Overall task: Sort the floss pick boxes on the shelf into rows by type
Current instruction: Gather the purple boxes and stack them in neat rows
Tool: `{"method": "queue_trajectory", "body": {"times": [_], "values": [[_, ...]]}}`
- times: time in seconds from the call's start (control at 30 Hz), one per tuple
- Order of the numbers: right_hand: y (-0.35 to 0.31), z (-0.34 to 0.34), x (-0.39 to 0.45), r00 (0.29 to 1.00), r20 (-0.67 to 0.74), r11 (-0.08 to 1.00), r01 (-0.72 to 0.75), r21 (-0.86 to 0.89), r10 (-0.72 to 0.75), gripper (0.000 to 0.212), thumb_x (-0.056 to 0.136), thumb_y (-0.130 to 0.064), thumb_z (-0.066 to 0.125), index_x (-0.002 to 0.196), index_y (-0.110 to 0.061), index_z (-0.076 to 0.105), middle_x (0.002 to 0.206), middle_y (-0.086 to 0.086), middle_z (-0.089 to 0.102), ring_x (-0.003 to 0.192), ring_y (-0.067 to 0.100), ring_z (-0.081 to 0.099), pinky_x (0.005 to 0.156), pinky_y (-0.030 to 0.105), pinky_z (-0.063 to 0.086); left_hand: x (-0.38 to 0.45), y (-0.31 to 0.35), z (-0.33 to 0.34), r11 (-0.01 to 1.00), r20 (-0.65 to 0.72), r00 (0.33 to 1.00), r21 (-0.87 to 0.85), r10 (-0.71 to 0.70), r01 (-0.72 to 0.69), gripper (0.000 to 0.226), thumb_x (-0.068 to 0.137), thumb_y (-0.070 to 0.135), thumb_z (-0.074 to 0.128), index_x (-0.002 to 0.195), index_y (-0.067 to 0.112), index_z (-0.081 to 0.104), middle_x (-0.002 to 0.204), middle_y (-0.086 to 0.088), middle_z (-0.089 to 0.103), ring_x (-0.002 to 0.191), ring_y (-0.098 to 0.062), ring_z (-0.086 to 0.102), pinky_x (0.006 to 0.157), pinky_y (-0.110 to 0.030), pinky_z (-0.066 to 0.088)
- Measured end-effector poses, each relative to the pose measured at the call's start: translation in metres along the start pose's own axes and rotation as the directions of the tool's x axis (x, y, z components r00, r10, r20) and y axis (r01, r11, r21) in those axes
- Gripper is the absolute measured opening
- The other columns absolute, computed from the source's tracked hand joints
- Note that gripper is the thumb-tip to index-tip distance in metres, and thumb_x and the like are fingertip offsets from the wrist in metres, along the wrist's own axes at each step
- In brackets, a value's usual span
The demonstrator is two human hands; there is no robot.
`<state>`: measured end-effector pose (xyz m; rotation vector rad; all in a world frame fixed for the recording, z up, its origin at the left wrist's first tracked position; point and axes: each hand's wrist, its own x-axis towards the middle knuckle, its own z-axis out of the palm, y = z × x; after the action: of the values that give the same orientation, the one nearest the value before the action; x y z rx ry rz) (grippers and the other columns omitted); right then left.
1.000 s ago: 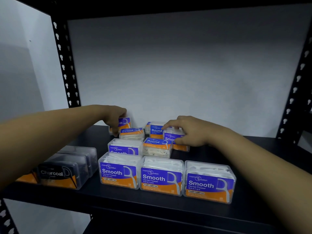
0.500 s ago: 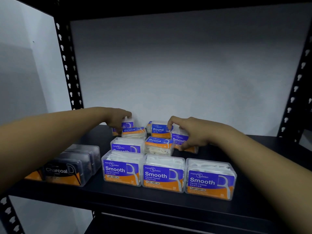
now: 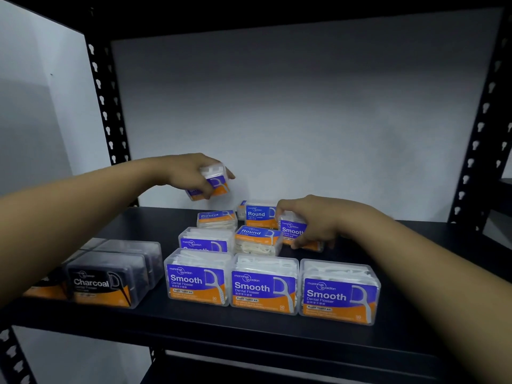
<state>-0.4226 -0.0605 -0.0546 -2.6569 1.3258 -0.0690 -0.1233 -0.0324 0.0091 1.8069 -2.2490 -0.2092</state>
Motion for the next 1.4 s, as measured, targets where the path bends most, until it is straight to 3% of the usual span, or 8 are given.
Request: {"method": "queue_trajectory", "body": {"times": [0.17, 0.27, 0.5, 0.63, 0.77, 0.93, 1.23, 1.4], "values": [[0.003, -0.014, -0.008, 0.998, -0.041, 0.998, 0.048, 0.034, -0.047, 0.054, 0.086, -0.034, 0.081, 0.126, -0.044, 0.046, 0.126, 0.002, 0.059, 0.098, 0.027, 0.070, 0.068, 0.042, 0.067, -0.009, 0.036, 0.002, 0.983, -0.009, 0.993, -0.141, 0.115, -0.115, 0.048, 0.089, 0.017, 0.075, 0.133, 0.029, 0.061, 0.122, 0.003, 0.068, 0.104, -0.020, 0.069, 0.083, -0.032, 0.062], [0.004, -0.025, -0.015, 0.995, -0.080, 0.998, 0.067, -0.017, -0.068, 0.050, 0.089, -0.040, 0.077, 0.127, -0.046, 0.045, 0.129, 0.000, 0.061, 0.105, 0.023, 0.066, 0.083, 0.045, 0.064, -0.015, 0.057, 0.005, 0.969, 0.002, 0.987, -0.187, 0.164, -0.160, 0.048, 0.090, 0.019, 0.074, 0.134, 0.027, 0.061, 0.119, 0.005, 0.070, 0.102, -0.019, 0.071, 0.082, -0.033, 0.063], [0.010, -0.051, -0.040, 0.996, -0.061, 0.997, 0.072, 0.023, -0.071, 0.052, 0.085, -0.040, 0.081, 0.127, -0.049, 0.052, 0.123, -0.012, 0.058, 0.099, 0.010, 0.063, 0.082, 0.034, 0.064, -0.026, 0.083, 0.012, 0.942, 0.076, 0.971, -0.268, 0.228, -0.200, 0.041, 0.084, 0.019, 0.079, 0.122, 0.022, 0.065, 0.108, 0.005, 0.076, 0.099, -0.020, 0.075, 0.077, -0.033, 0.064], [0.012, -0.055, -0.046, 0.998, 0.017, 0.996, 0.061, 0.060, -0.063, 0.043, 0.083, -0.034, 0.084, 0.116, -0.046, 0.059, 0.117, -0.009, 0.066, 0.097, 0.014, 0.068, 0.080, 0.040, 0.066, -0.029, 0.094, 0.016, 0.940, 0.153, 0.949, -0.249, 0.277, -0.234, 0.035, 0.084, 0.016, 0.080, 0.116, 0.021, 0.068, 0.109, 0.003, 0.077, 0.096, -0.018, 0.076, 0.077, -0.032, 0.064], [0.011, -0.053, -0.044, 0.995, 0.100, 0.999, -0.005, 0.043, 0.001, 0.045, 0.082, -0.031, 0.085, 0.119, -0.039, 0.060, 0.113, -0.006, 0.070, 0.099, 0.024, 0.072, 0.082, 0.049, 0.065, -0.029, 0.106, 0.025, 0.952, 0.193, 0.940, -0.178, 0.281, -0.248, 0.033, 0.081, 0.027, 0.083, 0.110, 0.018, 0.071, 0.103, 0.003, 0.079, 0.092, -0.018, 0.077, 0.082, -0.039, 0.064], [0.010, -0.051, -0.043, 0.974, 0.218, 0.997, -0.069, 0.043, 0.058, 0.035, 0.084, -0.028, 0.084, 0.105, -0.041, 0.060, 0.116, -0.001, 0.070, 0.103, 0.030, 0.072, 0.087, 0.053, 0.063, -0.022, 0.119, 0.039, 0.963, 0.258, 0.928, -0.088, 0.270, -0.256, 0.029, 0.079, 0.031, 0.085, 0.103, 0.027, 0.071, 0.100, 0.008, 0.078, 0.087, -0.011, 0.076, 0.080, -0.033, 0.064], [0.007, -0.045, -0.042, 0.939, 0.321, 0.991, -0.132, 0.007, 0.123, 0.036, 0.086, -0.024, 0.082, 0.119, -0.020, 0.070, 0.115, 0.008, 0.076, 0.101, 0.030, 0.076, 0.087, 0.054, 0.063, -0.009, 0.125, 0.044, 0.961, 0.475, 0.835, -0.147, 0.278, -0.236, 0.034, 0.086, 0.018, 0.079, 0.118, 0.013, 0.069, 0.110, -0.001, 0.079, 0.097, -0.021, 0.077, 0.090, -0.047, 0.062], [0.006, -0.042, -0.040, 0.930, 0.346, 0.990, -0.139, 0.021, 0.124, 0.035, 0.086, -0.023, 0.082, 0.119, -0.020, 0.070, 0.115, 0.008, 0.076, 0.102, 0.029, 0.076, 0.088, 0.054, 0.062, -0.010, 0.127, 0.039, 0.963, 0.541, 0.797, -0.143, 0.269, -0.228, 0.027, 0.088, 0.017, 0.076, 0.115, 0.016, 0.070, 0.108, 0.001, 0.080, 0.096, -0.020, 0.077, 0.088, -0.041, 0.062]]}}
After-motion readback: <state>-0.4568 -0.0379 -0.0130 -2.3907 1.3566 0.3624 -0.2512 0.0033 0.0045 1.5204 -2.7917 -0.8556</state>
